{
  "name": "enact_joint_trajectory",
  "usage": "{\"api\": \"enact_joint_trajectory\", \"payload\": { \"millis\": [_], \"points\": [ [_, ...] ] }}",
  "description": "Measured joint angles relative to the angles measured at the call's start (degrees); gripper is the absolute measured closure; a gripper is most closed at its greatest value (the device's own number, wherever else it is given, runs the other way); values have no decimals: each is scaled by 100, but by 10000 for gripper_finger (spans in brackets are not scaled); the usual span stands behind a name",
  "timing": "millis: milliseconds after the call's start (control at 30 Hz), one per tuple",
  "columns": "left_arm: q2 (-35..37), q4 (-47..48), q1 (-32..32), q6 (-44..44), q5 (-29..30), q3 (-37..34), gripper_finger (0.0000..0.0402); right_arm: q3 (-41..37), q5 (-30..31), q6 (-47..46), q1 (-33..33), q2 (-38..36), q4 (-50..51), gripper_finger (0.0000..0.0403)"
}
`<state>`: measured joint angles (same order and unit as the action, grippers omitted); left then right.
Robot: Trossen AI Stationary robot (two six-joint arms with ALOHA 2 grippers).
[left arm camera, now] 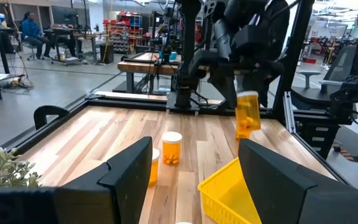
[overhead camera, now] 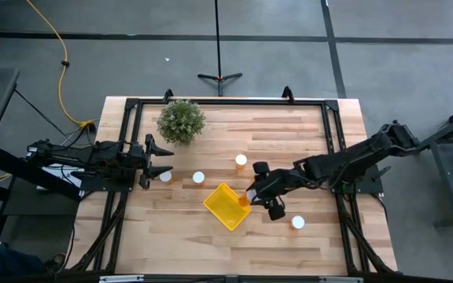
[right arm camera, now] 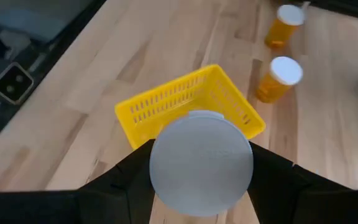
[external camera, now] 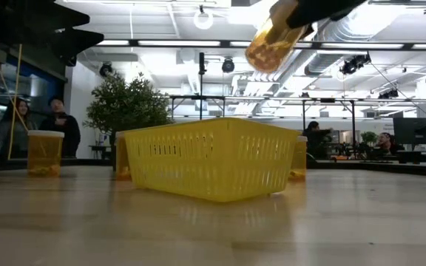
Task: Pick and place pill bottles into a basket
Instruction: Put the pill bottle into the yellow transparent bin
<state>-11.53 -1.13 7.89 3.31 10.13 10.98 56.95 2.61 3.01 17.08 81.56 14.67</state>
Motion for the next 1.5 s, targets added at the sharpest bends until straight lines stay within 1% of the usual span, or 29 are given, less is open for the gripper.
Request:
{"api": "enact_joint_trajectory", "payload": {
  "millis": [200,333,433,633,900,1167,1500],
  "points": [
    [-2,4,-1,0,100,0,126,18,-303,269,-184,288,-332,202],
    [1,4,-1,0,126,0,126,337,-308,420,-242,504,-64,202],
    [-2,4,-1,0,136,0,126,722,-320,642,-258,714,347,202],
    [1,98,-1,0,140,0,126,1471,-465,739,-328,1301,1166,202],
    [-2,152,-1,0,157,0,126,2395,-474,800,-322,2111,2272,202],
    [-2,149,-1,0,157,0,126,2510,-498,804,-324,2435,2411,202],
    [-1,147,-1,0,155,0,126,2509,-643,791,-311,2443,2437,202]
  ]
}}
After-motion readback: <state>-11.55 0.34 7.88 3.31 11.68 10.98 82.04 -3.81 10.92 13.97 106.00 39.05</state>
